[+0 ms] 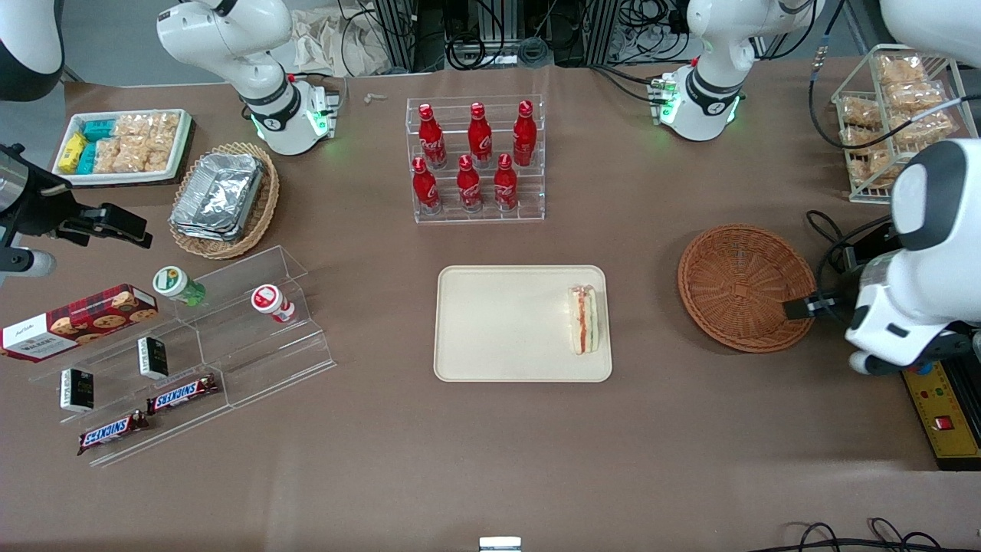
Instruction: Place sandwich from basket to tray
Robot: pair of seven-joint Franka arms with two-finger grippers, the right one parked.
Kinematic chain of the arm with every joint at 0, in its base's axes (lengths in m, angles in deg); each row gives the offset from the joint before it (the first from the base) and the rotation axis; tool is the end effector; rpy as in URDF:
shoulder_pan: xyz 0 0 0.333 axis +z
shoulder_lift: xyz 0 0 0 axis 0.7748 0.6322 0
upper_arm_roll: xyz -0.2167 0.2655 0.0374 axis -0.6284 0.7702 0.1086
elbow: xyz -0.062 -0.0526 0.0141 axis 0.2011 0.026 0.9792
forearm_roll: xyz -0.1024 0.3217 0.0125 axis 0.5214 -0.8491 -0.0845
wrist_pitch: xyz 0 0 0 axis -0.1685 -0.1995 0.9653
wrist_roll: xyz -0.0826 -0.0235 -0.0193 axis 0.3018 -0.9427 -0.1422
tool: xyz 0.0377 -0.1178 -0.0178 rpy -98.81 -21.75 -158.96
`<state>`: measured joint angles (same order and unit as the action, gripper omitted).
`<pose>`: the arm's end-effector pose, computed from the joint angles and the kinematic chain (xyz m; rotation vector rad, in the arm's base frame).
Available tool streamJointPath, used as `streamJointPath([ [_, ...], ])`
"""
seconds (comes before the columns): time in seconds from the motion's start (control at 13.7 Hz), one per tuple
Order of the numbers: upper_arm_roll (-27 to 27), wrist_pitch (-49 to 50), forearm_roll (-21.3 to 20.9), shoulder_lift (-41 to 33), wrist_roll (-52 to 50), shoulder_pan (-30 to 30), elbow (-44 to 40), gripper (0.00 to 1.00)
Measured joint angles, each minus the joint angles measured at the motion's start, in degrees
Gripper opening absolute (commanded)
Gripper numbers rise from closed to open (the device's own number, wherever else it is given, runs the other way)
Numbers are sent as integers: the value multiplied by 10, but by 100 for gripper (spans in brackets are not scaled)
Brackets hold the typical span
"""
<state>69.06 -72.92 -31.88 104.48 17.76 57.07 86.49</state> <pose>0.5944 -0.0142 0.5159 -3.0200 -0.3224 0.3004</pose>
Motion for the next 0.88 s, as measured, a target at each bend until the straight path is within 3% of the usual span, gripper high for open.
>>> streamJointPath([
  [0.44, 0, 0, -3, -32, 115, 37, 20, 100],
  [0.88, 4, -14, -1, -38, 127, 24, 21, 100],
])
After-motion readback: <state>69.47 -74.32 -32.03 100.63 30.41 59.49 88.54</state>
